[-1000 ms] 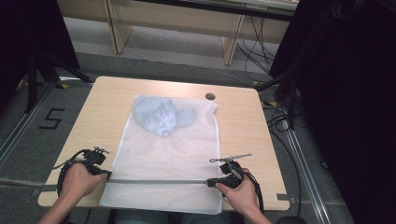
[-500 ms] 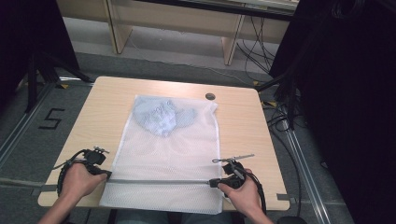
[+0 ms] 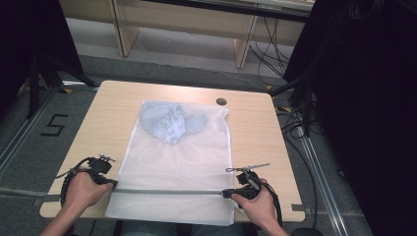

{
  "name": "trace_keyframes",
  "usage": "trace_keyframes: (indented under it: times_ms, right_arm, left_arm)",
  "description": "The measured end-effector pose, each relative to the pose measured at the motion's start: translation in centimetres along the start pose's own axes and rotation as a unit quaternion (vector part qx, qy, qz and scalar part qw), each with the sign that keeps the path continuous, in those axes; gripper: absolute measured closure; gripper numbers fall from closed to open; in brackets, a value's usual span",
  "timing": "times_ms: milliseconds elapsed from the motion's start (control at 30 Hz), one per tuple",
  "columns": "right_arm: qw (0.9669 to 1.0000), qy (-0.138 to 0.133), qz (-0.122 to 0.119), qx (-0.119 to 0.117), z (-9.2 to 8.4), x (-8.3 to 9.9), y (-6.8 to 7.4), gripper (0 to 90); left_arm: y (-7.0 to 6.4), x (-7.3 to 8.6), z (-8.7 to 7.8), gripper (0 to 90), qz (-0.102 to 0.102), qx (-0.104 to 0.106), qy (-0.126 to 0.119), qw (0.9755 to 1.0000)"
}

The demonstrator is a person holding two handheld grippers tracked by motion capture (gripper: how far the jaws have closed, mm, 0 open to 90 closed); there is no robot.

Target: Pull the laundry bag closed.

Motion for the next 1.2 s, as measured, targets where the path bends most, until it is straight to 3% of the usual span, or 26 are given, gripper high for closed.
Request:
trace_keyframes:
  times_ms: [133, 200, 267, 300, 367, 633, 700, 867, 1200]
  right_arm:
    - [0.9999, 0.001, 0.01, 0.004, 0.0, 0.1, -0.2, 87.0]
    - [1.0, 0.004, 0.004, 0.004, -0.1, 0.2, -0.4, 87.0]
    - [0.9999, 0.004, 0.013, 0.0, 0.0, 0.2, -0.4, 87.0]
    - [0.9999, 0.005, 0.009, 0.004, 0.0, 0.3, -0.7, 87.0]
    - [0.9999, 0.005, 0.013, 0.003, 0.0, 0.3, -0.8, 87.0]
    - [0.9998, 0.008, 0.017, 0.007, -0.1, 0.7, -1.3, 87.0]
    - [0.9994, 0.012, 0.032, 0.003, -0.1, 0.8, -1.2, 86.9]
    - [0.9997, 0.012, 0.02, 0.009, -0.1, 0.9, -1.9, 86.9]
    - [0.9995, 0.017, 0.025, 0.002, 0.1, 1.0, -2.0, 86.8]
  left_arm:
    - [0.0, 0.0, 0.0, 90.0, 0.002, 0.0, 0.001, 1.0]
    - [0.0, 0.0, 0.0, 90.0, -0.001, 0.0, -0.001, 1.0]
    - [-0.3, 0.1, 0.0, 90.0, -0.021, 0.006, -0.002, 0.9998]
    - [0.0, 0.0, 0.0, 90.0, 0.001, 0.0, -0.001, 1.0]
    - [-0.4, 0.1, 0.1, 90.0, -0.029, 0.009, -0.002, 0.9996]
    - [-0.4, 0.1, 0.1, 90.0, -0.027, 0.008, -0.002, 0.9996]
    - [-0.4, 0.1, 0.1, 90.0, -0.027, 0.009, -0.002, 0.9996]
    - [-0.4, 0.1, 0.1, 90.0, -0.028, 0.009, -0.002, 0.9996]
    - [-0.4, 0.1, 0.1, 90.0, -0.028, 0.009, -0.002, 0.9996]
Point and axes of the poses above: each handheld gripper's, and its own axes: z roughly forward along the jaws, x roughly out of its underside, y roughly to its left, the point moved 5 cm from there along z, roughly forward along the jaws, and after that the axes turned 7 degrees about y, right-handed, at the moved point
